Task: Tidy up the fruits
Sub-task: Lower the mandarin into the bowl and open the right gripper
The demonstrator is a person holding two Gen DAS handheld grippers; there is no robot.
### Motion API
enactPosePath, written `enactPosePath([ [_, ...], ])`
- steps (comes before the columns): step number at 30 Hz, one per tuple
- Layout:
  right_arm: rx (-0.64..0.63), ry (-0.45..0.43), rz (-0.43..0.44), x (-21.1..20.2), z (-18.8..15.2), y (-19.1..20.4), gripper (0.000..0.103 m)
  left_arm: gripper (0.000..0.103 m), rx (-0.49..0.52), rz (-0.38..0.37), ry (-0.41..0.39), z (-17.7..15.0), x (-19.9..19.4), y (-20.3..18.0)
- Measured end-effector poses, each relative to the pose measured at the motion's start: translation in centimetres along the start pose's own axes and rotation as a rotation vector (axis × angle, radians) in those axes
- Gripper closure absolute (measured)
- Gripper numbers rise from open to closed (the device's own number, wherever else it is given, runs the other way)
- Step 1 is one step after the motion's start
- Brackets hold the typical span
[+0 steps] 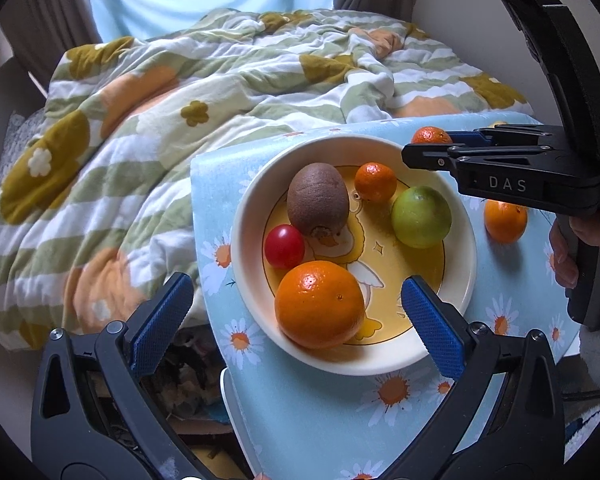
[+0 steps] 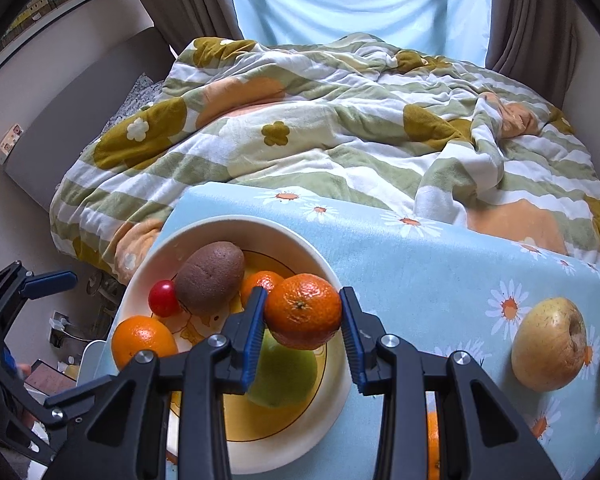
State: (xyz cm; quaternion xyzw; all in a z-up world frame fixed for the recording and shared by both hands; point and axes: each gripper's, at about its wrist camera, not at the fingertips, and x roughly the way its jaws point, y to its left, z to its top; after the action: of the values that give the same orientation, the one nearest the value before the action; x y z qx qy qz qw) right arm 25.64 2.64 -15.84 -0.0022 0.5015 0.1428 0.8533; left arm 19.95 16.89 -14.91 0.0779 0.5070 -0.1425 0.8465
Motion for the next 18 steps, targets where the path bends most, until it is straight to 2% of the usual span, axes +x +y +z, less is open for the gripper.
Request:
enactPosePath([
  [4,-0.014,-0.006,-0.015,0.0,0.1,0.2,0.067,0.0,0.003,0.019,-0.004,0.1,0.0,-0.1],
  [5,-0.015,-0.009,-0.011,-0.1,0.1,0.2,0.052,0.0,-0.001,0.017,-0.007,0.1,-0.1,0.0],
  [6,-0.017,-0.016,-0.009,-0.3,0.1,0.2,0.041,0.0,-0.005,0.013,-0.007,0.1,-0.1,0.0],
  [7,-0.022,-0.026,-0.006,-0.5,0.0,0.3,0.019,0.0,-0.007,0.01,-0.008,0.1,-0.1,0.0],
  [8,-0.025,-0.035,-0.003,-0.7,0.0,0.3,0.009,0.0,-0.011,0.013,-0.008,0.1,-0.2,0.0],
  [18,-0.007,-0.065,-0.003,-3.0,-0.5,-0.2,0.008,0.0,-0.038,0.017,-0.041,-0.1,-2.0,-1.1],
])
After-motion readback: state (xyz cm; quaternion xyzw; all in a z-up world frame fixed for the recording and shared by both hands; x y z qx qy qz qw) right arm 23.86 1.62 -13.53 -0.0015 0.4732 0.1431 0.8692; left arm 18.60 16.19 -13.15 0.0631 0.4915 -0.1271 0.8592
